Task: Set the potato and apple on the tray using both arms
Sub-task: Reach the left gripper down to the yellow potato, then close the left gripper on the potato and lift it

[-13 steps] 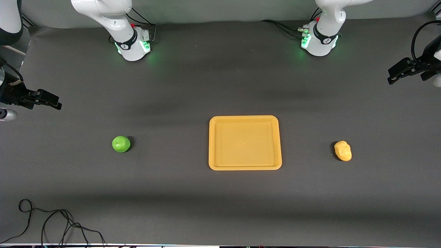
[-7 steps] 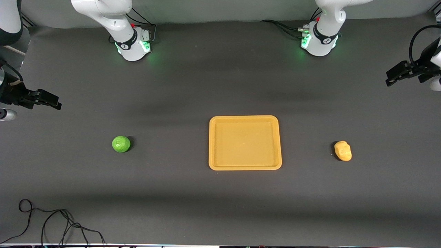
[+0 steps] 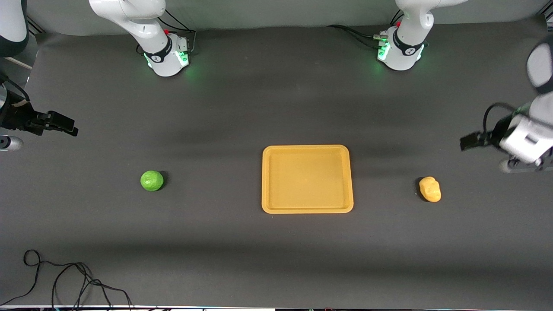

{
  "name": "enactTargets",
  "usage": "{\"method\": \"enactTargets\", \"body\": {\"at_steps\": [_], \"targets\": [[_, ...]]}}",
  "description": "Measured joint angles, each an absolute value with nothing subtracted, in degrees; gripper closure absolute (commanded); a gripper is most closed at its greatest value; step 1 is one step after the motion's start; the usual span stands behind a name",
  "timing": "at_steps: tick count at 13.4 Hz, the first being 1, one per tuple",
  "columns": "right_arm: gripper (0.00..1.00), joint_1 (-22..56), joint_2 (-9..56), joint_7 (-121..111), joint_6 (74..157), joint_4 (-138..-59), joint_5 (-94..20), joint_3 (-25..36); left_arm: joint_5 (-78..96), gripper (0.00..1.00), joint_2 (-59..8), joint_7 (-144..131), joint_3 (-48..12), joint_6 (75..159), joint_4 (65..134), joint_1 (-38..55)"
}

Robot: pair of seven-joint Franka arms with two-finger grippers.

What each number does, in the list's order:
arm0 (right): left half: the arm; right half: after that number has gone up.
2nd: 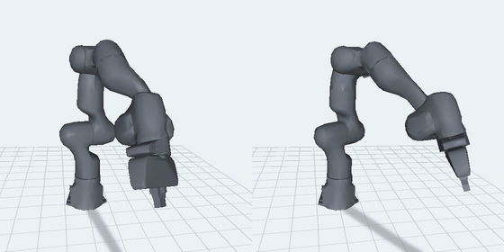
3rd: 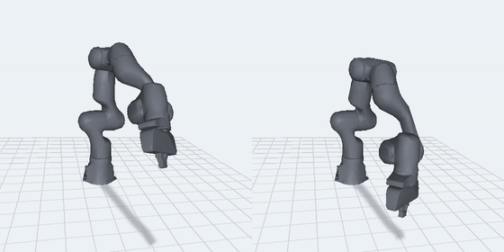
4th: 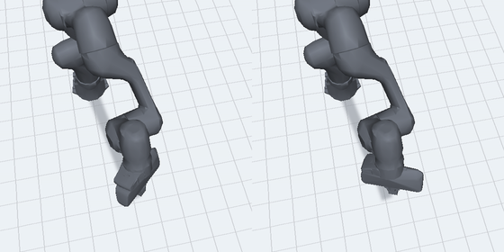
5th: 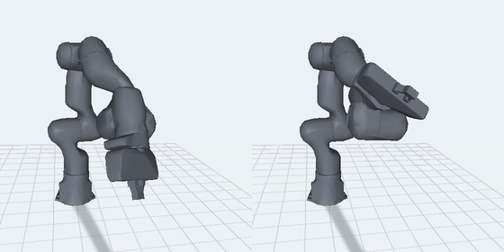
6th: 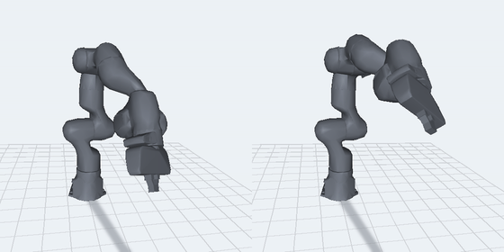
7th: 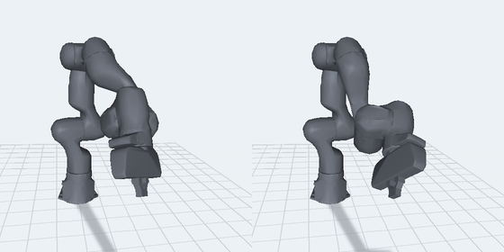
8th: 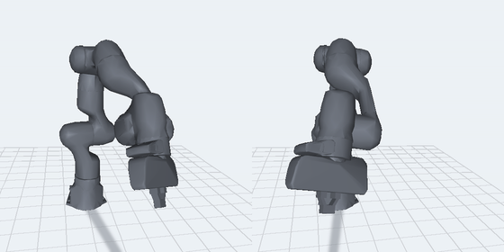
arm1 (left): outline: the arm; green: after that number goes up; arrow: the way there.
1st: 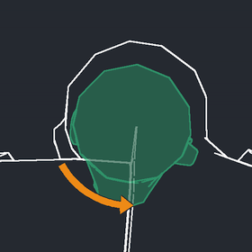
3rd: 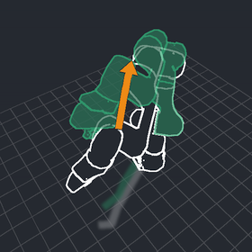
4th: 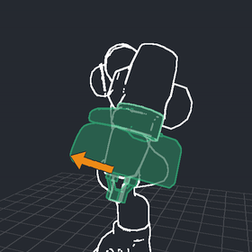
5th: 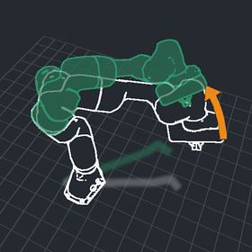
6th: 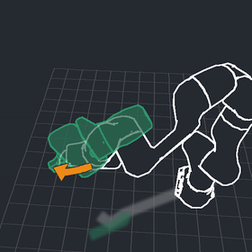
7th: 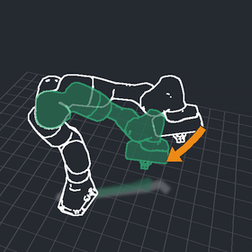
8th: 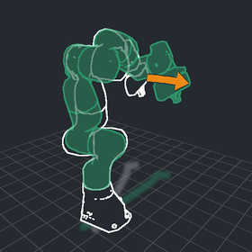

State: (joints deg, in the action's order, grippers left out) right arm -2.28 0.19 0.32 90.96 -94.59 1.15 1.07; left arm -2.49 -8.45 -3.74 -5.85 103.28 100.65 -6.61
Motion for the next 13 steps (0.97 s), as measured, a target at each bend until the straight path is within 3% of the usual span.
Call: {"method": "enactTargets", "body": {"at_steps": [7, 13], "targets": [[0.0, -2.27, 0.3, 0.32, 90.95, -94.66, 1.15, 1.05, -4.06, 0.0, -26.1, -4.48, -5.01, 122.27, 100.65, -6.66], [0.0, -2.27, 0.95, 0.32, 90.96, -94.56, 1.15, 1.05, -4.43, 0.0, -33.51, -7.89, -4.95, 128.62, 100.99, -6.38]]}}
